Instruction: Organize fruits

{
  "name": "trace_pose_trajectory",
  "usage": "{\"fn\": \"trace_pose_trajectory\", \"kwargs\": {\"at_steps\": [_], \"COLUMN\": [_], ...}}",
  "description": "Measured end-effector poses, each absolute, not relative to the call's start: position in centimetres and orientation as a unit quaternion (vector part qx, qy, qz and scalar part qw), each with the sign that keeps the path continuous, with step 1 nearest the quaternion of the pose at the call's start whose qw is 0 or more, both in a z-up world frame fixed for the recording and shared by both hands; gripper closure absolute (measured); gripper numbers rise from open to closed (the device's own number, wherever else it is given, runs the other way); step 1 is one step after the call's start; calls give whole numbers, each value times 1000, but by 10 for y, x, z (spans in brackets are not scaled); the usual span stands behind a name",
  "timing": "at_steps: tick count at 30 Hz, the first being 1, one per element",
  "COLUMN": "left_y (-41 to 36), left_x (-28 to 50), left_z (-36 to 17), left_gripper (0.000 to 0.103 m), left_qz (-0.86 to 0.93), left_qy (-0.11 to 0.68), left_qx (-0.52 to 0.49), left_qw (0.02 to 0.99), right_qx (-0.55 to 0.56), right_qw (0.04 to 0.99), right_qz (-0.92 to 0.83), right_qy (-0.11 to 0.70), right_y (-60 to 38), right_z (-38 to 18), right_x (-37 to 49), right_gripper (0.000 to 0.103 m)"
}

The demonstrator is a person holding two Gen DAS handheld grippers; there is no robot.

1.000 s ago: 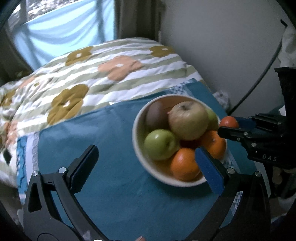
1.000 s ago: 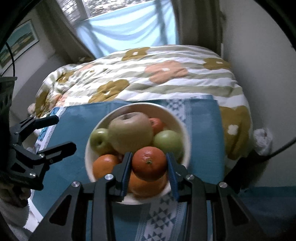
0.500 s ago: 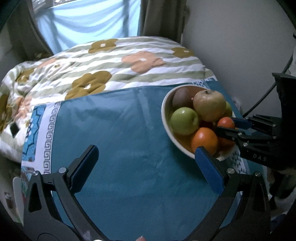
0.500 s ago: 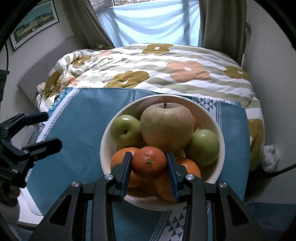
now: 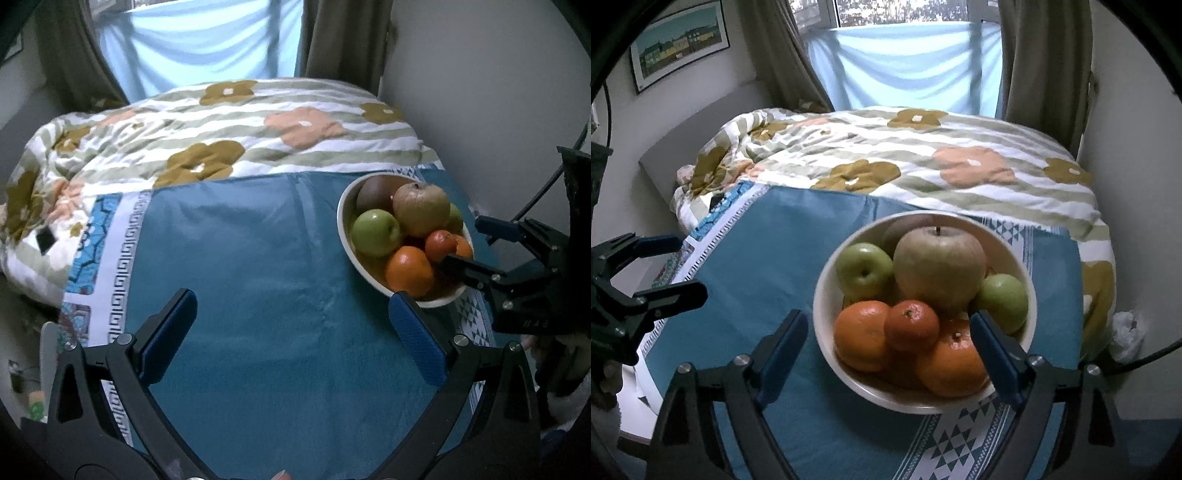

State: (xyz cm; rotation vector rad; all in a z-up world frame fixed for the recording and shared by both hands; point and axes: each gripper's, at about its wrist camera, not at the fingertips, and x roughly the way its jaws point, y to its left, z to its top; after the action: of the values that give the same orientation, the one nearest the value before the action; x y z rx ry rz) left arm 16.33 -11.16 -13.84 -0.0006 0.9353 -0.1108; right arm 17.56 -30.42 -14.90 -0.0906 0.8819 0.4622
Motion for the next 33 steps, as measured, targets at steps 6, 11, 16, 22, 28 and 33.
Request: {"fn": "trace_pose_trajectory", "kwargs": {"at_steps": [6, 11, 16, 22, 28, 33], "left_y": [-99, -84, -64, -39, -24, -14], "left_x": [142, 116, 83, 47, 19, 5], "left_z": [-107, -76, -46, -27, -22, -23], "left_gripper": [0, 0, 0, 0, 0, 0], "left_qz": [-51, -52, -38, -18, -10, -9], "left_qy": [425, 404, 382, 361, 350, 345], "left_qx": [2, 3, 3, -16, 2, -2], "left_qw": [904, 913, 923, 932, 937, 939], "right_qx": [-35, -22, 16, 53, 43, 38], "right_qw": [894, 909, 914, 913, 918, 922], "right_qz": [190, 148, 100, 65, 54, 45], "right_qy": [405, 389, 393, 400, 391, 382], "right_y": [-306, -302, -292, -275, -248, -238], "right_z": [-118, -78, -45, -30, -29, -27], "right_x": [151, 118, 81, 43, 14, 1], "right_gripper": [5, 0, 0, 0, 0, 0]}}
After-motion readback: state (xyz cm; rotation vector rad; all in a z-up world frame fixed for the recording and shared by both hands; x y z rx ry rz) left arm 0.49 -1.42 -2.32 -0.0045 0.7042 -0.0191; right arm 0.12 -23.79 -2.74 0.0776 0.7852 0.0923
